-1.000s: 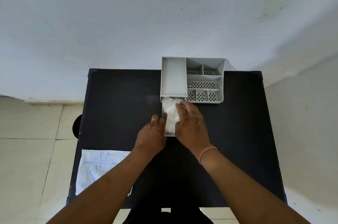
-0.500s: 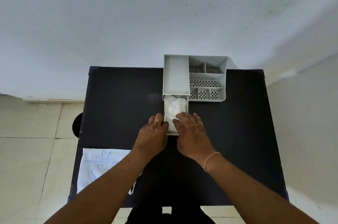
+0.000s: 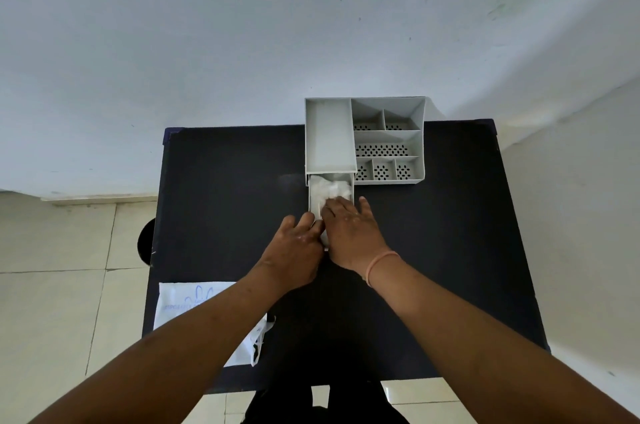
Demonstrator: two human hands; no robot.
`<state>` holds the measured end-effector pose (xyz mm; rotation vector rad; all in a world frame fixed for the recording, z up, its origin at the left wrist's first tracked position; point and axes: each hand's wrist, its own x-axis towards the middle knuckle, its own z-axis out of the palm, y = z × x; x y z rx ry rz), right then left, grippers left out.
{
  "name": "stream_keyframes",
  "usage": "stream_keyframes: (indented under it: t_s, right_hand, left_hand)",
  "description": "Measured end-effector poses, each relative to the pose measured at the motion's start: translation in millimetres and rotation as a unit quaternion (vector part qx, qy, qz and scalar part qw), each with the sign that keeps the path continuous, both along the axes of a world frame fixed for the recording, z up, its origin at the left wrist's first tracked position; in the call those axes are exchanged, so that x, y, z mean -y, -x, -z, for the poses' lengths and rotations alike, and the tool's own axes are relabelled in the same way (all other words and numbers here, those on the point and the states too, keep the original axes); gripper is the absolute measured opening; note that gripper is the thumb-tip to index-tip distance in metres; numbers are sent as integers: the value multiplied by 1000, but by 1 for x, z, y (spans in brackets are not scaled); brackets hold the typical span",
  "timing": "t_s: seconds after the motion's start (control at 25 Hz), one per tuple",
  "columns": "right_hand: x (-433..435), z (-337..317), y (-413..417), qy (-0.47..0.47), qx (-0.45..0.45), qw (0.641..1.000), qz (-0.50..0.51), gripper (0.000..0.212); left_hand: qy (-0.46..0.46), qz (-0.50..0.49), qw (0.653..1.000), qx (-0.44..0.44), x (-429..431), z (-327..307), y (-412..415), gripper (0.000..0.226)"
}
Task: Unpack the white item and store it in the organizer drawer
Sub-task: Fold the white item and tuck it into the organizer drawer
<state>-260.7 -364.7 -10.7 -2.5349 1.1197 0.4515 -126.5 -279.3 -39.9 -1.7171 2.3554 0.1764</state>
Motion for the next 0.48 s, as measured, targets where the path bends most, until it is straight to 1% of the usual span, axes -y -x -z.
stream_keyframes:
  t_s: [0.04,0.08,0.16,0.2,0.24,0.28,0.4,0.44,0.48]
  right_hand:
    - [4,1,-1,-19,-19,1000,-7,56]
    - [6,0,-1,-19,-15,1000,-4,53]
    - [4,-3,0,41,38,998,11,41]
    - [1,-3,1,77,64,995,21,39]
    - [0,-1,1,93,76,992,28,39]
    - [0,0,2,84,67,994,23,43]
    - [9,7,2,-7,-6,1000,-20,70]
    - [11,7,3,-23,-5,1000,-21,73]
    - [11,5,6,-23,18,1000,-9,73]
  left_hand:
    - [-2,5,1000,1,1,-1,0,26]
    - [-1,7,1000,-2,1,-1,1,27]
    - [14,3,1000,-10,3,-3,0,27]
    - [24,-2,1000,-13,3,-3,0,27]
    - [35,-8,999,-14,3,-4,-1,26]
    - [47,-9,999,-14,2,-4,-1,26]
    - [72,30,997,-24,-3,1,-3,17]
    - [75,41,996,-28,-4,3,-4,14]
    - [76,42,996,-30,-5,4,-5,13]
